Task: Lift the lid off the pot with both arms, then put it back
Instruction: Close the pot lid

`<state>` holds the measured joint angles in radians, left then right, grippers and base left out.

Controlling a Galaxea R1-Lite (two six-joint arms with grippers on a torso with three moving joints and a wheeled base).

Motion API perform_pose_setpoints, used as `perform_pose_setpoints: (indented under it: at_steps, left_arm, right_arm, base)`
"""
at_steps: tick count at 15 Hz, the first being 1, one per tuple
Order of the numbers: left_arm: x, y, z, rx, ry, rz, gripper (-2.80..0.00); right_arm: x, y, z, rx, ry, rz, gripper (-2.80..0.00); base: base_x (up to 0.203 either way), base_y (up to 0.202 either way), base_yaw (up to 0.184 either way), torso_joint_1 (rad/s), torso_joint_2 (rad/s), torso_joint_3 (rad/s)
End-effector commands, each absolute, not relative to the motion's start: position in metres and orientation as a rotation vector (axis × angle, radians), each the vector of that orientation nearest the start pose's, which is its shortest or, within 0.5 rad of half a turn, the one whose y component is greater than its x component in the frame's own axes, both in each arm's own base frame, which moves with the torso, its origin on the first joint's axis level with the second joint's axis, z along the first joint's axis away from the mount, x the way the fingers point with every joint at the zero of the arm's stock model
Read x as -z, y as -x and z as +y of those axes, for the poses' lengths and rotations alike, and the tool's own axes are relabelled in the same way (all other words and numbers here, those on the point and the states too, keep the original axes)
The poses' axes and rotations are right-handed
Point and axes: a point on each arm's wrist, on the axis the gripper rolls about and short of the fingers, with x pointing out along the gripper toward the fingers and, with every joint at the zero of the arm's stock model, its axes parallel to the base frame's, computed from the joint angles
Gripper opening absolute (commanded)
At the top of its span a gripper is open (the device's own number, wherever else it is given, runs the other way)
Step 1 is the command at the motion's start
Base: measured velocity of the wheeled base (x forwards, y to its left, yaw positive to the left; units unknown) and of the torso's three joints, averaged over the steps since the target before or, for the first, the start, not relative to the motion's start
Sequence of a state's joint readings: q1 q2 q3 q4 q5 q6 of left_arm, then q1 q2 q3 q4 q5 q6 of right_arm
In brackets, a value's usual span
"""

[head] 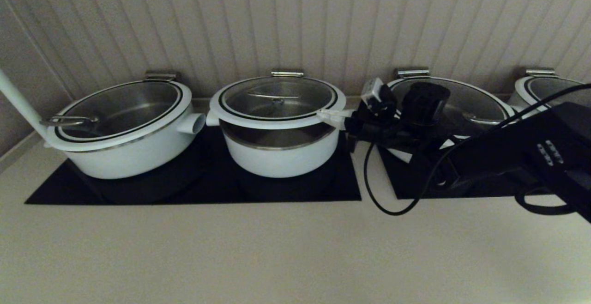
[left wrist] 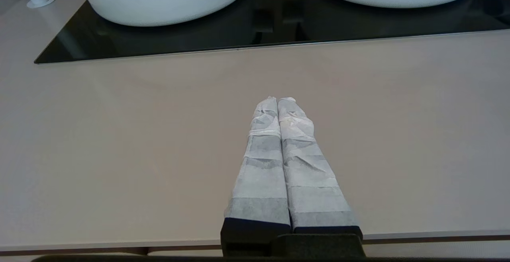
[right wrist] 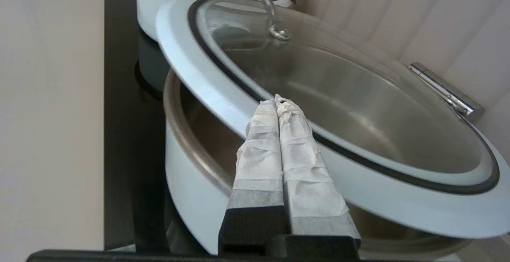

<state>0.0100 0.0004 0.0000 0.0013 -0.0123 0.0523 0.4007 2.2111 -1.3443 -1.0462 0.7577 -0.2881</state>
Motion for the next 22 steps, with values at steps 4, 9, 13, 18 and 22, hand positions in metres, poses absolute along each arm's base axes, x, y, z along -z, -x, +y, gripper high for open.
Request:
perform_pose_setpoints:
  at_steps: [4, 9, 13, 18, 22]
  left_arm:
    - [-0.075, 0.023, -0.001, 0.002, -0.052, 0.001, -2.8]
    - [-0.075, 0.023, -0.001, 0.002, -0.052, 0.001, -2.8]
    - [-0.075, 0.023, -0.001, 0.002, -0.052, 0.002, -2.8]
    - [-0.075, 0.023, -0.001, 0.002, -0.052, 0.001, -2.8]
    - [-0.075, 0.023, -0.001, 0.002, -0.052, 0.002, -2.8]
  right_arm:
    - [-0.163, -0.397, 0.185, -1.13, 0.286, -0.335, -2.8]
    - [-0.155, -0.397, 0.185, -1.129, 0.306, -0.322, -2.8]
    - [-0.147, -0.399, 0.186, -1.132, 0.312, -0.309, -2.8]
    - [-0.137, -0.403, 0.187, -1.133, 0.309, -0.293, -2.8]
    - [-0.132, -0.404, 0.188, -1.134, 0.308, -0.285, -2.8]
  base:
    - [0.0, 0.0, 0.0, 0.0, 0.0, 0.0]
    - [0.0, 0.0, 0.0, 0.0, 0.0, 0.0]
    - [0.0, 0.0, 0.0, 0.0, 0.0, 0.0]
    - [0.0, 0.0, 0.0, 0.0, 0.0, 0.0]
    - [0.0, 0.0, 0.0, 0.0, 0.0, 0.0]
